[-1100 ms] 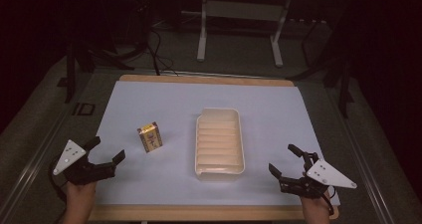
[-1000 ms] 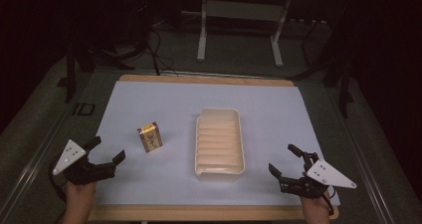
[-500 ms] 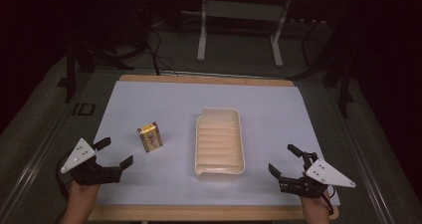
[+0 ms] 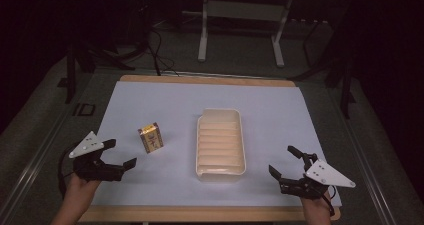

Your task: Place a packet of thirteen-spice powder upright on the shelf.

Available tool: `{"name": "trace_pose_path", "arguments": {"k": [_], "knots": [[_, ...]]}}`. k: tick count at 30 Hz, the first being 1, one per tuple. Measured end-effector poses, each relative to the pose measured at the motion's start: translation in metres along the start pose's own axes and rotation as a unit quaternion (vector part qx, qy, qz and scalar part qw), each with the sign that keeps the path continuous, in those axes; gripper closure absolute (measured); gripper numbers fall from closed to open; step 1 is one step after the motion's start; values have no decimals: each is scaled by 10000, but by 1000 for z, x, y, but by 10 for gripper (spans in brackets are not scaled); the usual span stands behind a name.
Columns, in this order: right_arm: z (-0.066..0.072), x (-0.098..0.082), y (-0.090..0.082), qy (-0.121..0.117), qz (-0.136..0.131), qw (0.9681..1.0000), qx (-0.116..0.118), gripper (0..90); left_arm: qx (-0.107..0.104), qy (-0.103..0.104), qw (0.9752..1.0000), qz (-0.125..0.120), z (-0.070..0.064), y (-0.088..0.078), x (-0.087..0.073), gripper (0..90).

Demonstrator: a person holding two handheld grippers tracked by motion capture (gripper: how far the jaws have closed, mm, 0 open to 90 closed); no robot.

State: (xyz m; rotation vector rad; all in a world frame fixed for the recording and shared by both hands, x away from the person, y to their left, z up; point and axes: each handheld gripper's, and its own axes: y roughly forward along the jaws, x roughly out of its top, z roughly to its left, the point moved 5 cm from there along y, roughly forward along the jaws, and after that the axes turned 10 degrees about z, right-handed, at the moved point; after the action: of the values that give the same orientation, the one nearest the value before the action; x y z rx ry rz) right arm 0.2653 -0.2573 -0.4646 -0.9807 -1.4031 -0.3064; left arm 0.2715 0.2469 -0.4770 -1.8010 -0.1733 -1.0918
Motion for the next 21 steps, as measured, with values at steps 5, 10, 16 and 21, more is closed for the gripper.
{"name": "trace_pose_path", "arguments": {"k": [5,10,16,21], "knots": [[0,0,0,5,17,10000,15,145,-289,214,9984,433,2,-1,-3,1],[1,-1,1,-22,42,10000,33,145,-442,455,9960,634,6,-4,-6,1],[2,-1,1,-24,79,10000,38,145,-566,600,9886,1262,5,-2,-10,1],[3,0,2,-76,90,9999,51,145,-617,675,9787,1838,3,4,-13,1]]}}
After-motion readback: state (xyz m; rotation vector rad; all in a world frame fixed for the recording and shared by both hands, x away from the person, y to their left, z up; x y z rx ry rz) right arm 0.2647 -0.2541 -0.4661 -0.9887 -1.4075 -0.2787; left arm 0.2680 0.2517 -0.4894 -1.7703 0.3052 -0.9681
